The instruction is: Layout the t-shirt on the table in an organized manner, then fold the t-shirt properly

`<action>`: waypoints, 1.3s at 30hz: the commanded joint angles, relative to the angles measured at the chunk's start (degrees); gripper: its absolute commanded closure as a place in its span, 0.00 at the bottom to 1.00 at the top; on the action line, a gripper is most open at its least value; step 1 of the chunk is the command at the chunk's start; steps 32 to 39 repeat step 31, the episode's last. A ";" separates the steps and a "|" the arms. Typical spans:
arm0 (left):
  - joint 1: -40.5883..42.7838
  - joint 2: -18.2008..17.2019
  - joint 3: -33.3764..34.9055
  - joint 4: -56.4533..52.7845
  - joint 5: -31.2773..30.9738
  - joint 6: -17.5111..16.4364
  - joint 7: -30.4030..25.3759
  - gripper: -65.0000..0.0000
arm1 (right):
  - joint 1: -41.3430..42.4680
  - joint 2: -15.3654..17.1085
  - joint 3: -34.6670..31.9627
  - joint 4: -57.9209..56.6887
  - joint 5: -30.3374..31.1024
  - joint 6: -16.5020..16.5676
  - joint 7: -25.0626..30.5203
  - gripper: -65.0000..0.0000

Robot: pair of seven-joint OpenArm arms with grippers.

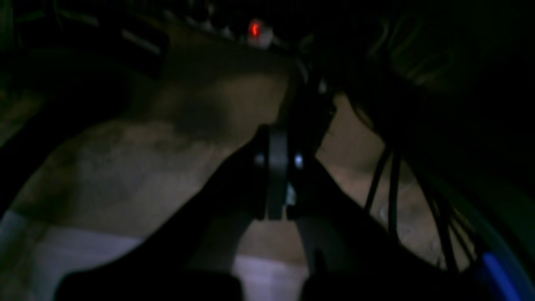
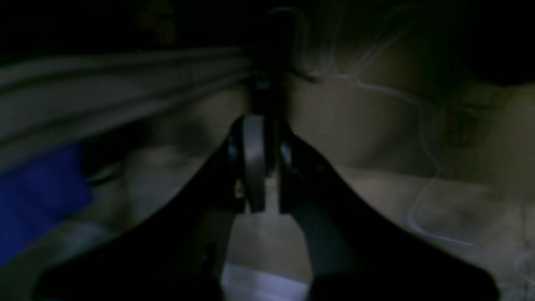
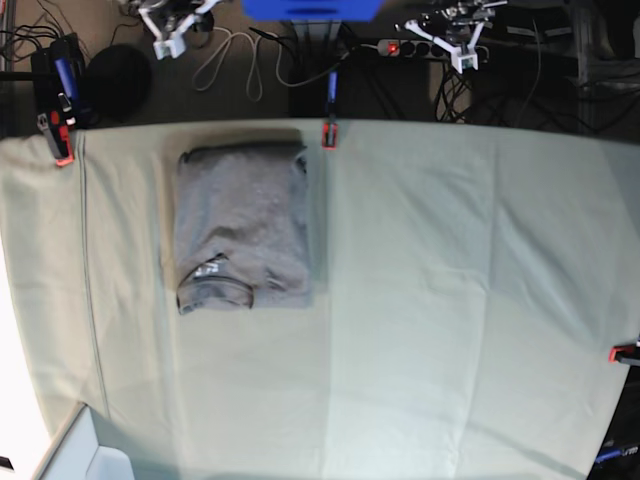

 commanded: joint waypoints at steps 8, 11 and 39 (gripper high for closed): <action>1.13 0.14 2.38 0.82 -0.06 6.35 -1.79 1.00 | 1.81 -0.79 -12.82 -4.78 0.45 -32.40 4.13 0.95; 0.69 0.14 10.82 0.82 -0.24 6.35 -1.79 1.00 | 4.19 -1.05 -14.23 -8.03 0.45 -36.01 4.13 0.95; -1.51 0.05 20.85 0.64 -0.50 6.26 8.94 1.00 | 5.68 -2.02 -7.46 -11.46 0.71 -43.04 4.05 0.94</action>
